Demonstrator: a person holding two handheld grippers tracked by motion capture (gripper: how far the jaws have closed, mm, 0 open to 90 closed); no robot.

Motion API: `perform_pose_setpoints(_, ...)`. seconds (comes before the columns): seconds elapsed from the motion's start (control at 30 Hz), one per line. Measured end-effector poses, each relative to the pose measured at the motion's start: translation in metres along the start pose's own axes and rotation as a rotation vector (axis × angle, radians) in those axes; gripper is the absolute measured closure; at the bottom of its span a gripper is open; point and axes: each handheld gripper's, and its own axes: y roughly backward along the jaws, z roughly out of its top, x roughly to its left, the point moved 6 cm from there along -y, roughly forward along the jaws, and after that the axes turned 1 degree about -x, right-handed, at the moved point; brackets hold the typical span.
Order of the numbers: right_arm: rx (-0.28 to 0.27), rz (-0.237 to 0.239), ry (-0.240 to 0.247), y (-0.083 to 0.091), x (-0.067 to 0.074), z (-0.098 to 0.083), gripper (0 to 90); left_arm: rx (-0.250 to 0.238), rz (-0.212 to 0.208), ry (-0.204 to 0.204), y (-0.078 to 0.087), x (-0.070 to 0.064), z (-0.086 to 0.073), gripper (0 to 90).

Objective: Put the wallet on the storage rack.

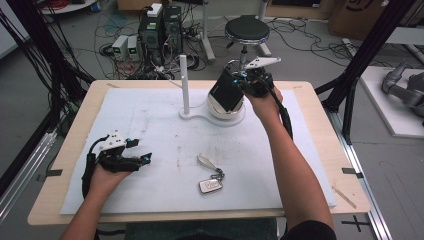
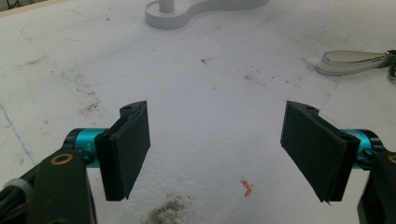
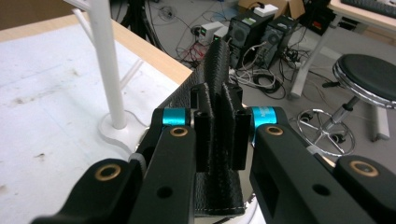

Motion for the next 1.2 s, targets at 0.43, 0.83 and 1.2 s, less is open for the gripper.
perform_pose_setpoints(0.43, 0.029, -0.052, 0.034, -0.018, -0.008, -0.008, 84.7, 0.000, 0.008, 0.003, 0.001, 0.002, -0.001, 24.0)
perform_pose_setpoints(0.83, 0.117, -0.025, -0.001, -0.039, 0.001, -0.030, 79.2, 0.001, 0.005, 0.000, 0.002, 0.001, -0.001, 24.1)
perform_pose_setpoints(1.2, 0.071, -0.036, -0.085, -0.003, -0.001, -0.038, 36.2, 0.002, 0.000, 0.001, 0.000, 0.001, -0.001, 24.0)
